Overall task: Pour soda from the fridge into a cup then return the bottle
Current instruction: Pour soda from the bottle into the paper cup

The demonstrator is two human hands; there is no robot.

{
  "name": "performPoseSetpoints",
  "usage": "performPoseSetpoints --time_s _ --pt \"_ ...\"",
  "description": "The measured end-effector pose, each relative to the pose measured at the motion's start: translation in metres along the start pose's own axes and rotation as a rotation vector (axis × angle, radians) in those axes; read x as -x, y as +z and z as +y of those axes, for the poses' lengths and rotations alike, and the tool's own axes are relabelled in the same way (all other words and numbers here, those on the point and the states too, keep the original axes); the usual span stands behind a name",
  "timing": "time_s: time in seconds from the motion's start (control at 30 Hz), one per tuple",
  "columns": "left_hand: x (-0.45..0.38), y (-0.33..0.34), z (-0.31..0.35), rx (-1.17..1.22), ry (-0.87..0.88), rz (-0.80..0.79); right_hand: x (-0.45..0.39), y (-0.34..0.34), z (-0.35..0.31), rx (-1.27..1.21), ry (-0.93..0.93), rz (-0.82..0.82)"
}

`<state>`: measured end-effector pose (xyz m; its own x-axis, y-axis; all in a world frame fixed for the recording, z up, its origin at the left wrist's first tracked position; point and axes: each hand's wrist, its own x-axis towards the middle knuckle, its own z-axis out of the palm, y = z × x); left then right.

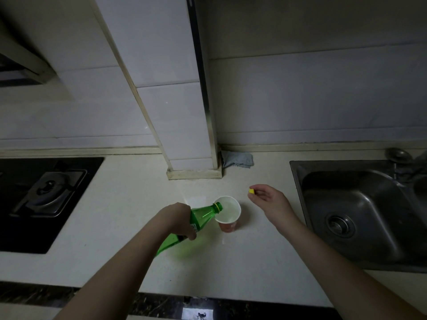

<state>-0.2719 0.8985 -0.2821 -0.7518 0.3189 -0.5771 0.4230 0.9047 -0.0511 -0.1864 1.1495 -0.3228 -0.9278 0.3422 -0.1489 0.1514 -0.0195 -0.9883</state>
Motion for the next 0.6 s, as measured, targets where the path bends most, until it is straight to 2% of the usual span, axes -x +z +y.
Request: performPoseSetpoints --time_s 0.33,0.6 --pt "0.0003 0.0003 0.0017 0.008 0.01 -0.001 0.0001 -0.0014 -0.0015 0.005 0.0 -0.002" --pt "0.0036 0.0042 0.0033 0.107 0.052 0.053 0.0003 -0.0027 -0.0048 0.027 -0.019 -0.015"
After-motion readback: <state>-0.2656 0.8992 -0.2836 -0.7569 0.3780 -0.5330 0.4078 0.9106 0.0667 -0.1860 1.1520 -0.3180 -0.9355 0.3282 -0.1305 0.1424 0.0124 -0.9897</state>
